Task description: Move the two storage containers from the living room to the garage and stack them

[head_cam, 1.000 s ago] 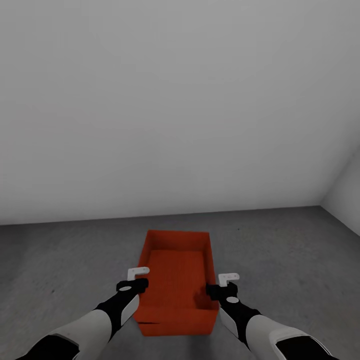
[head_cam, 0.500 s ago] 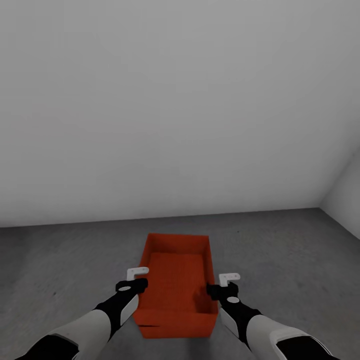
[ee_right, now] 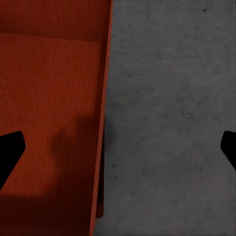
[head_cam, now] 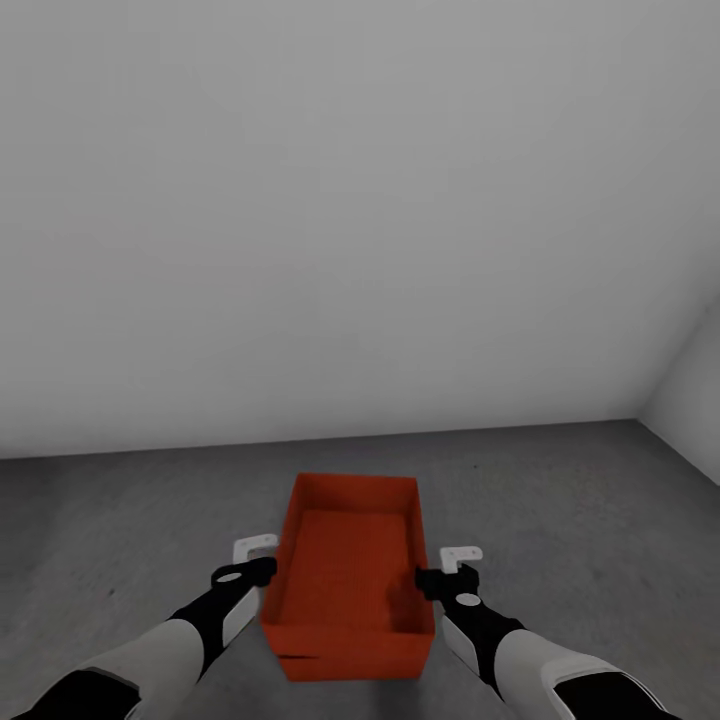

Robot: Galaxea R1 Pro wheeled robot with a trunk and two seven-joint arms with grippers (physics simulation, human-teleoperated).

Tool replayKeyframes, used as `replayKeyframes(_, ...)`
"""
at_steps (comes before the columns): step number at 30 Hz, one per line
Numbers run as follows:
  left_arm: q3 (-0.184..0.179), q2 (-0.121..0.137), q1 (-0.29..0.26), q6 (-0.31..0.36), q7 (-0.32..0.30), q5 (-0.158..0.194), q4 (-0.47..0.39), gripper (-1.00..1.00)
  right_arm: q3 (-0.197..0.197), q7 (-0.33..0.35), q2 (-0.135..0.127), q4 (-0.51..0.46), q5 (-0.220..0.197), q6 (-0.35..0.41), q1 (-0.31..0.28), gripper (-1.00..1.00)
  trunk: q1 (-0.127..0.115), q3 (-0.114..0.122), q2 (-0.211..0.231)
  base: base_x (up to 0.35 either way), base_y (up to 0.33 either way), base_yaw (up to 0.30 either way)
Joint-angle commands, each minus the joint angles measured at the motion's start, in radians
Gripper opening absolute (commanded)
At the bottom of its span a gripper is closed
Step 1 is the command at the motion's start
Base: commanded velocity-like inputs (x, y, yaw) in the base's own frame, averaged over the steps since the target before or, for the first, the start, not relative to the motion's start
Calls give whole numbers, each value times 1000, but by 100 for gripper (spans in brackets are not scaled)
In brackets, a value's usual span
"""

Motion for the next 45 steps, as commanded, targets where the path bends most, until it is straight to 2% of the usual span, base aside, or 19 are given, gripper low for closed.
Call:
replayKeyframes(1,-9,4,0,0,5,24,-1,100,7,-6,0,1,-2,-1,-1,100,-4,2,7,0,0,0)
replayKeyframes(4,-10,8,0,0,5,41,-3,100,7,-6,0,2,-3,-1,-1,100,-16,12,28,0,0,0)
replayKeyframes(9,-12,8,0,0,5,47,-5,100,8,-5,0,3,-3,0,-1,100,-35,27,63,0,0,0)
replayKeyframes(45,-15,1,0,0,4,46,-5,100,14,0,13,3,1,-2,-1,100,-173,140,315,0,0,0)
